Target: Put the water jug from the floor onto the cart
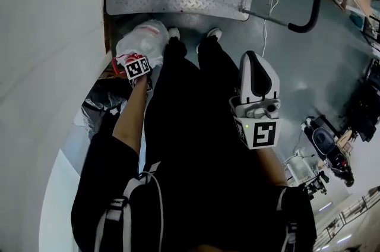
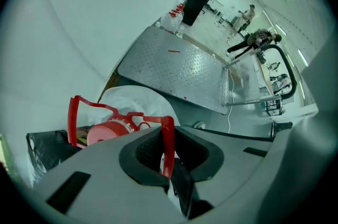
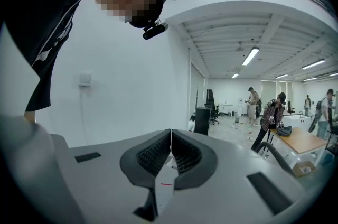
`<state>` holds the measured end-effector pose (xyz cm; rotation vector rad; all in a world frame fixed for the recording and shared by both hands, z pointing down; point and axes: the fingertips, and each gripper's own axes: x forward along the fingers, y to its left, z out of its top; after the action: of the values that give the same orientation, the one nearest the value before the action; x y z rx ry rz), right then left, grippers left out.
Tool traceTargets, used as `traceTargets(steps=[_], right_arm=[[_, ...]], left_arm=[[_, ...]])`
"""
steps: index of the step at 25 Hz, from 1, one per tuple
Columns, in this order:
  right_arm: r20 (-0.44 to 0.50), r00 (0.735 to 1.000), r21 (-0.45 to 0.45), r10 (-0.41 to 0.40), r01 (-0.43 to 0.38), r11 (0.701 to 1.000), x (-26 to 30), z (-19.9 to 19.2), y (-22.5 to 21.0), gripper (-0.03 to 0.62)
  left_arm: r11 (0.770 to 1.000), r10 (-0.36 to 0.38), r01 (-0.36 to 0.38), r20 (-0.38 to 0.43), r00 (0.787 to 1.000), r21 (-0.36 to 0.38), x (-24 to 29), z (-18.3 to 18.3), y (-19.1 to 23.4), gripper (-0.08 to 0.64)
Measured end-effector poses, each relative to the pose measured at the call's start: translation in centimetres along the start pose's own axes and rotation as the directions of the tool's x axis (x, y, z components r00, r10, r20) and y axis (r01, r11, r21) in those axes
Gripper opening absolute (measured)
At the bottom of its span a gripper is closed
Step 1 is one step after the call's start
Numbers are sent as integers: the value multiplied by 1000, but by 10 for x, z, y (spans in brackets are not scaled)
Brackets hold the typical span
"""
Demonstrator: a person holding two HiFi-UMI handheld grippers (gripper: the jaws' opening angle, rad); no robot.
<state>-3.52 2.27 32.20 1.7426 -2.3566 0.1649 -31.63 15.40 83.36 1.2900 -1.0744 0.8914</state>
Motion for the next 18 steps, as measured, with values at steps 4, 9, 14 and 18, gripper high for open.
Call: traceTargets(steps=[4, 9, 14, 18], right_arm=[[35, 999, 15, -41, 41, 999, -5, 7, -21, 18], [86, 996, 56, -34, 29, 998, 0, 21, -58, 18], [123, 992, 128, -8, -8, 992, 13, 17, -84, 18], [170, 985, 162, -12, -16, 987, 20, 25, -116, 18]], left_arm=[[997, 19, -19, -6, 1000, 77, -15, 10, -9, 58], [994, 34, -37, 25, 999, 107, -43, 31, -39, 58], [995, 13, -21, 82, 997, 100, -60, 54, -70, 58], [998, -6, -3, 132, 991, 62, -73, 80, -98, 58]])
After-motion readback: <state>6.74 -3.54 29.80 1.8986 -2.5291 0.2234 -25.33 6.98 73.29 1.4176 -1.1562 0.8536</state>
